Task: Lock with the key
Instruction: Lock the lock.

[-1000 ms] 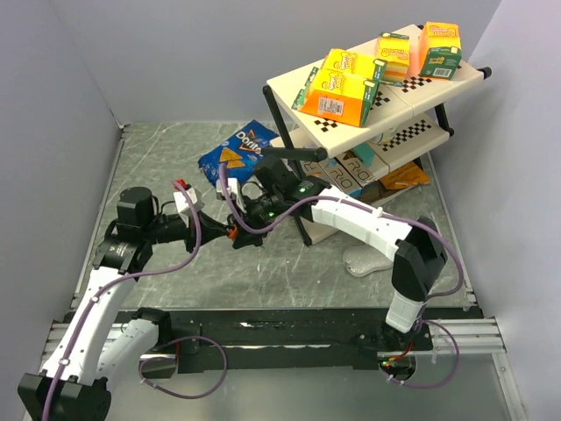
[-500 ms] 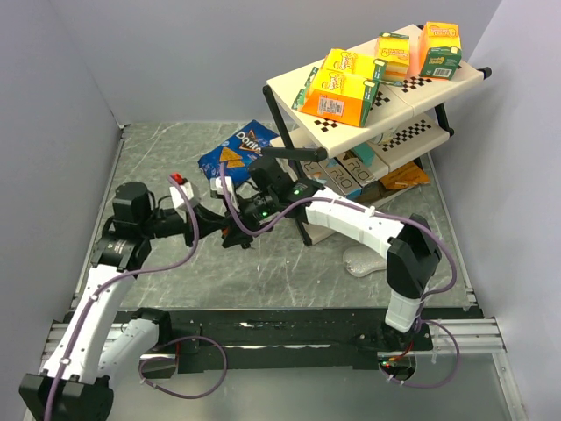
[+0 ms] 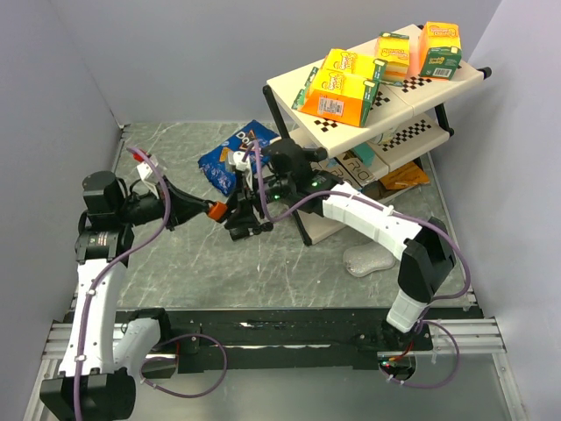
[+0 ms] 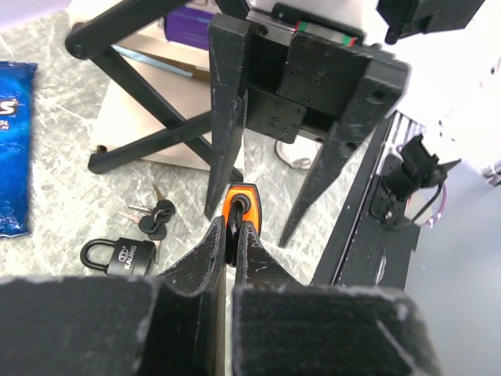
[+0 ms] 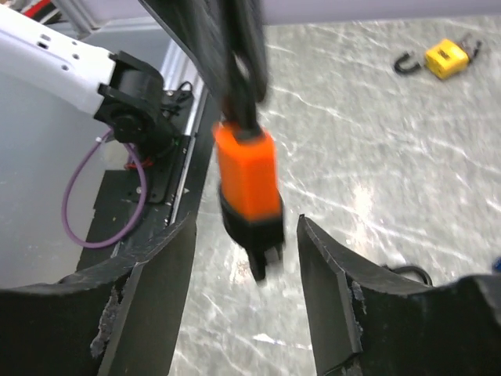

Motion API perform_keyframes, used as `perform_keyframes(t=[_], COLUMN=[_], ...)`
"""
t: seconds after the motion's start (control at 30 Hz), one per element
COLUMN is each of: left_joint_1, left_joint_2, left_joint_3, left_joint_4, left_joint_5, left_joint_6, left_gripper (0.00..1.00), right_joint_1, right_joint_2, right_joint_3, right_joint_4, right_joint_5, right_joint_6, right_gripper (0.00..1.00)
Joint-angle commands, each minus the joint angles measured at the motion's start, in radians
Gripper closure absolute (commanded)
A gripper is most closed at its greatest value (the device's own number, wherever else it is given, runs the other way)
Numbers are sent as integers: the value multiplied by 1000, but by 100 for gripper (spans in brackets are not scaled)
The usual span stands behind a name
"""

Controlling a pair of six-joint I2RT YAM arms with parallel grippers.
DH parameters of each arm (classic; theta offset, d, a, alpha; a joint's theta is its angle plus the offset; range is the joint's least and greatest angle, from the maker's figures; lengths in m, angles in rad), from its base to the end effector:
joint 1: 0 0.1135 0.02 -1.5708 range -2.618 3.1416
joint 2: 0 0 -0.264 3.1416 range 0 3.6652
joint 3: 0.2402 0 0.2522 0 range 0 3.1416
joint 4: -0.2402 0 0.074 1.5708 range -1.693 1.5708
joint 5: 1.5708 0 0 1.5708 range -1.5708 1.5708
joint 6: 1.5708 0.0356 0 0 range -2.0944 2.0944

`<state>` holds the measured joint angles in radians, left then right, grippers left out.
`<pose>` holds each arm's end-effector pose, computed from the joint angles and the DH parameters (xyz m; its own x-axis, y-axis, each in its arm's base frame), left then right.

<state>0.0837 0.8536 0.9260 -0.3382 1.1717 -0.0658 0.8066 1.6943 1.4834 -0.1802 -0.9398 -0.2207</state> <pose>0.1733 -0.0184 0.3670 -0.3173 -0.0523 -0.9469 0.8344 0.4591 -0.3050 0.2508 0.3032 0.3467 -0.0511 -0.2399 -0.9694 -0.9773 -0.1877 0.0980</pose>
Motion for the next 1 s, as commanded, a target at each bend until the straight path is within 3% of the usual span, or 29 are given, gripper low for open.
perform_keyframes(t=[0.0,0.23,0.33,0.47,0.7,0.97], left_joint_1=[17,25,27,28,74,128], left_joint_2=[-24,-27,-25,-18,2,45], left_joint_3=[57,62,57,60,60,115], left_joint_4=[110,56,47,51,234,392], left_joint_5=[22,60,66,56,63,71], left_joint_6=[-121,-88,-69,-81,-235,-345], left_gripper=[99,99,99,99,99,99], right_joint_1=[-21,-37,-37,-37,-38,-37], right_joint_2=[-62,-64,-62,-71,-88,-102], right_joint_3=[11,9,11,-5,-55,-126], right_joint_4=[-33,-30,-4,12,-10,-45], right_joint_5=[-31,-45,-57,-68,-103,-119], right_joint_6=[-5,-2,12,12,1,-19], right_gripper=[37,47,58,79,98,100])
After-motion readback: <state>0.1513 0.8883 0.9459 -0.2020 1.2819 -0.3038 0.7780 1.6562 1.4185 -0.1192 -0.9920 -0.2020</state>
